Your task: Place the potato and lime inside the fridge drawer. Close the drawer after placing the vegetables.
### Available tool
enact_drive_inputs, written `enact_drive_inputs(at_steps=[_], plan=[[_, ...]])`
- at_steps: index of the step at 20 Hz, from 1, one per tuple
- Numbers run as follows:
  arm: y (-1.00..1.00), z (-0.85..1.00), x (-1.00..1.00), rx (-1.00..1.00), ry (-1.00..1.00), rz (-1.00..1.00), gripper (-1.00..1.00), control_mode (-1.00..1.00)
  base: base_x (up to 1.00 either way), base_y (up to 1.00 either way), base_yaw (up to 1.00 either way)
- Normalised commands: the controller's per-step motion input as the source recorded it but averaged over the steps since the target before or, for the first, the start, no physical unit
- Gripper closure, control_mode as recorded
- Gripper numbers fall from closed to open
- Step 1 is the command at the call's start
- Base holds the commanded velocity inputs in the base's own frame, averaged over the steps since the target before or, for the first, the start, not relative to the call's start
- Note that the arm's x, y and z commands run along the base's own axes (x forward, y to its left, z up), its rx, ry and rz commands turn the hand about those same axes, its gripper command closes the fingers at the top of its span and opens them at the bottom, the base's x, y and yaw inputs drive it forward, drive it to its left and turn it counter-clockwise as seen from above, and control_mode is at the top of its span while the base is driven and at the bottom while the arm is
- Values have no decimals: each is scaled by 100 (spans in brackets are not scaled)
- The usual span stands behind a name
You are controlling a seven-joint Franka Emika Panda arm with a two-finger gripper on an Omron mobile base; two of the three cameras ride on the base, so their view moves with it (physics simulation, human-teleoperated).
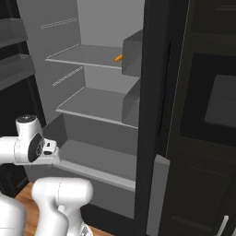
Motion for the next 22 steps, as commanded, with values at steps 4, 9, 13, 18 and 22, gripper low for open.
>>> enact_drive_inputs(at_steps=[4,9,13,18,22], plan=[[51,-99,17,-2,2,0,-100,-100,0,0,0],[11,-95,74,0,-3,1,-100,-100,0,0,0],[0,-52,100,0,-5,1,-100,-100,0,0,0],[0,-3,100,0,-3,0,-100,-100,0,0,0],[-11,3,100,0,0,2,-100,-100,0,0,0]])
